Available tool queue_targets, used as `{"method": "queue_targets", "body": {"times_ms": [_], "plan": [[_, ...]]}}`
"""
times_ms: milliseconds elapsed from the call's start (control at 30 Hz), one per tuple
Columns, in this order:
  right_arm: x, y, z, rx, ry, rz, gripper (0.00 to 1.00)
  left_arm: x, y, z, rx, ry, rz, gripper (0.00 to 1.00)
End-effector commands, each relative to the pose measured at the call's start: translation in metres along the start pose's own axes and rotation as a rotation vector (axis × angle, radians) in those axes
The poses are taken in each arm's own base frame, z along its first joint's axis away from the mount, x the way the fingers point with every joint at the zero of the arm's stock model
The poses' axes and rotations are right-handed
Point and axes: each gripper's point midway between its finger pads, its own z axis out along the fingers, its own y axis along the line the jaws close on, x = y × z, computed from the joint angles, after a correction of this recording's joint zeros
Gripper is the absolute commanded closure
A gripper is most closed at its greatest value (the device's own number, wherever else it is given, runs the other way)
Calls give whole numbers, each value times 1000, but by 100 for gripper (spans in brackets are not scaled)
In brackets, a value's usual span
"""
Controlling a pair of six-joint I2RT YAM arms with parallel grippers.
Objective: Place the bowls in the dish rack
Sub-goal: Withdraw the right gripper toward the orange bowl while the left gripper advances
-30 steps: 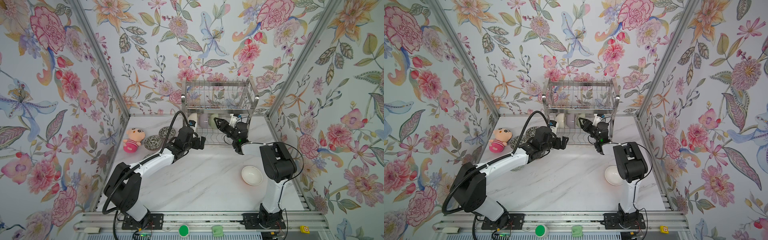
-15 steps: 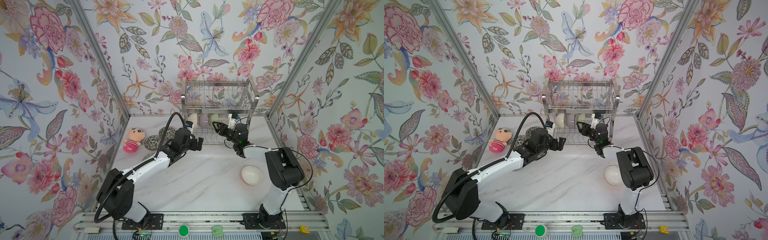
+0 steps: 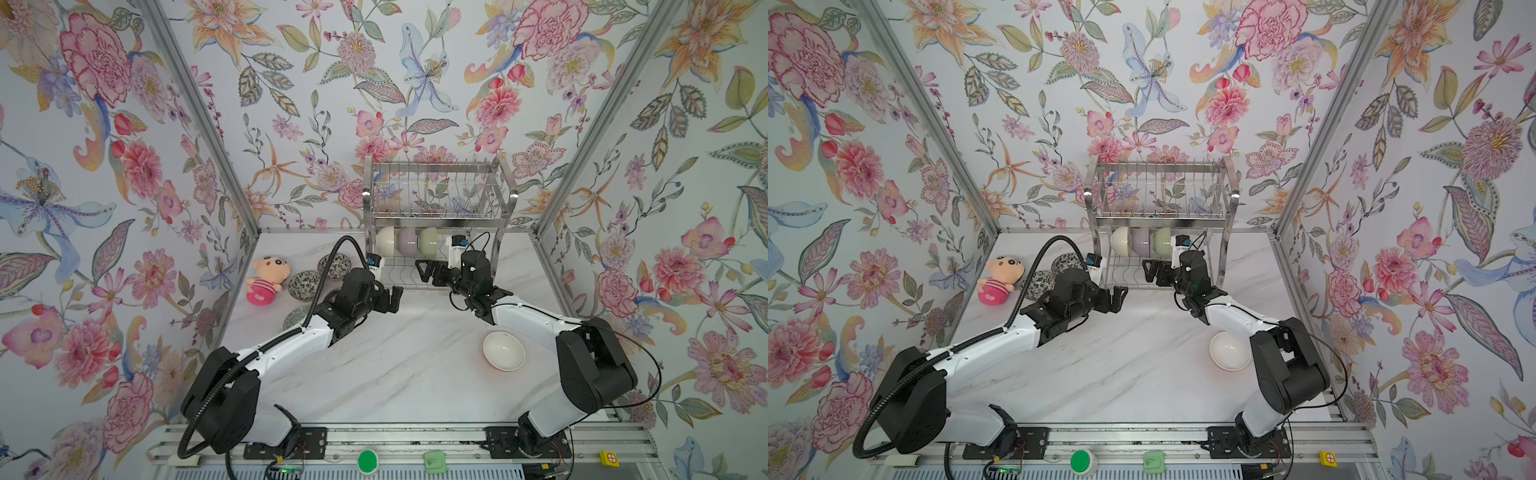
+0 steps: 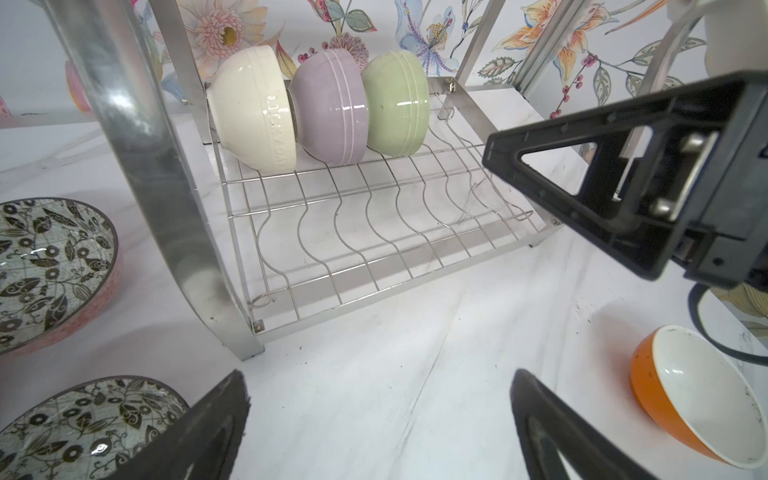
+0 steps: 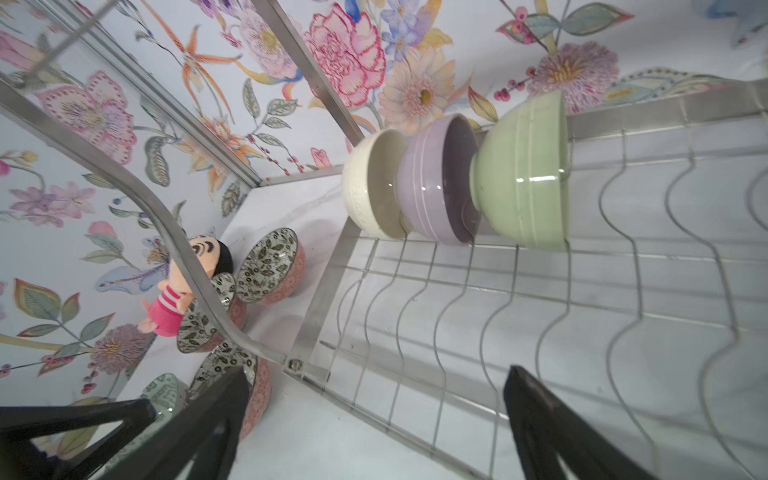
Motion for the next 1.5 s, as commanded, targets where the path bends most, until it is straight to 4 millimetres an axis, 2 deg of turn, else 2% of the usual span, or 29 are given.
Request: {"method": "queue_targets", "body": {"times_ms": [0, 233, 367, 500, 767, 967, 1200, 1467], "plan": [[13, -17, -22, 162, 81, -100, 1, -5, -13, -7, 78, -49, -23, 1], [42, -59, -70, 443, 216, -59, 1, 2, -27, -8, 145, -67, -49, 1], [65, -84, -102, 576, 263, -28, 1, 6, -51, -3, 200, -60, -20, 1], [82, -98, -129, 641, 279, 8, 1, 14, -77, 5, 263, -48, 7, 1], [118, -128, -169, 689, 291, 157, 1, 16, -106, 9, 332, -51, 25, 1], [142, -138, -175, 681, 341, 239, 1, 17, -113, 13, 345, -46, 37, 1], [157, -139, -166, 650, 340, 297, 1, 19, -111, 14, 329, -41, 46, 1], [171, -142, -149, 632, 369, 310, 21, 22, -107, 16, 311, -31, 56, 1]]}}
